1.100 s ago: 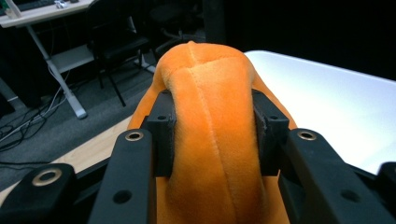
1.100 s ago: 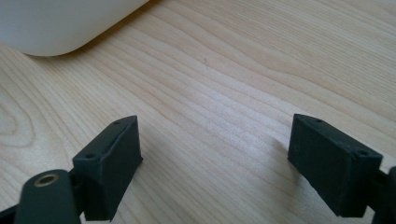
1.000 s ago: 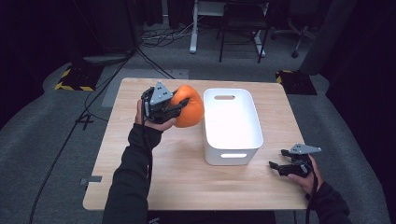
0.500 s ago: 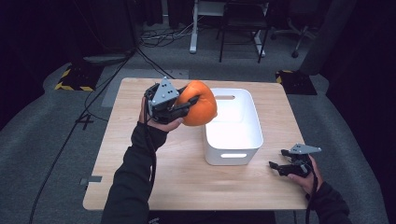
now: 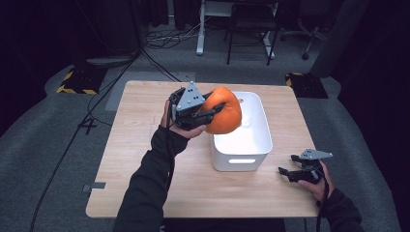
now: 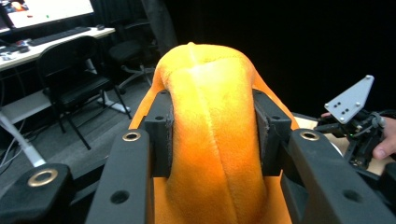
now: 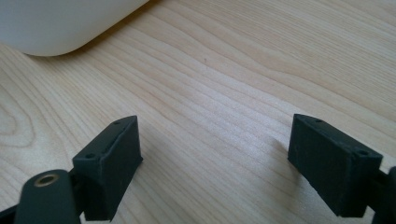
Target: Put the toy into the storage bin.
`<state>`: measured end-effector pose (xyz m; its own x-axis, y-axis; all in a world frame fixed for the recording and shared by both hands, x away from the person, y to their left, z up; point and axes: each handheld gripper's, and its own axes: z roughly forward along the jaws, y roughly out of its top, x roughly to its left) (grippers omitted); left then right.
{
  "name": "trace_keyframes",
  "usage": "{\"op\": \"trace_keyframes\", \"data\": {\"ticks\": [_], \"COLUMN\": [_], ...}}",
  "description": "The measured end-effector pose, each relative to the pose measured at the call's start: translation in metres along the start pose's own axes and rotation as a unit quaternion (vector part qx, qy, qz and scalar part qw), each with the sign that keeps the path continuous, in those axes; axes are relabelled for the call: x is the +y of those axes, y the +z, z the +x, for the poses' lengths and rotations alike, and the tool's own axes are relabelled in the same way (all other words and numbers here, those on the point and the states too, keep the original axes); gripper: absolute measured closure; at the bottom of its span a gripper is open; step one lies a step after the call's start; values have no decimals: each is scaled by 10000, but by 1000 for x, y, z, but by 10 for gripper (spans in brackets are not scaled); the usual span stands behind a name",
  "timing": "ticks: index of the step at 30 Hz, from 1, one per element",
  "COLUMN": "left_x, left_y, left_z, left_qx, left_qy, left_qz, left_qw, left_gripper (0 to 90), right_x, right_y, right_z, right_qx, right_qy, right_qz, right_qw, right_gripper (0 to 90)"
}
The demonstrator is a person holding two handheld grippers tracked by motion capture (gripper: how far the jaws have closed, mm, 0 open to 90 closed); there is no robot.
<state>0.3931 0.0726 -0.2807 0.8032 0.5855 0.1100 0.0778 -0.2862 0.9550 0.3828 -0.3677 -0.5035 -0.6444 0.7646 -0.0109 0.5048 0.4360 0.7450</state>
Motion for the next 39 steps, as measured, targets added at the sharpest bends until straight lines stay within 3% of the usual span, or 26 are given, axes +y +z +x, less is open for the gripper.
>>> {"op": "trace_keyframes", "data": {"ticks": [6,23,39], "left_x": [-2,-7,-24], "left_y": [16,47,71], "left_z": [-9,-25,-30], "left_qx": [-200,-560,-657], "left_qy": [182,401,382], "left_qz": [170,349,596], "left_qw": [9995,9970,9953], "left_gripper": [589,578,553], "right_x": [0,0,0], "right_y": [0,0,0], "right_z": [0,0,0], "right_qx": [-7,-7,-7], "right_qy": [14,7,5], "right_qz": [2,-1,-1], "right_qw": [10000,10000,10000], "right_gripper": [170,171,170]}}
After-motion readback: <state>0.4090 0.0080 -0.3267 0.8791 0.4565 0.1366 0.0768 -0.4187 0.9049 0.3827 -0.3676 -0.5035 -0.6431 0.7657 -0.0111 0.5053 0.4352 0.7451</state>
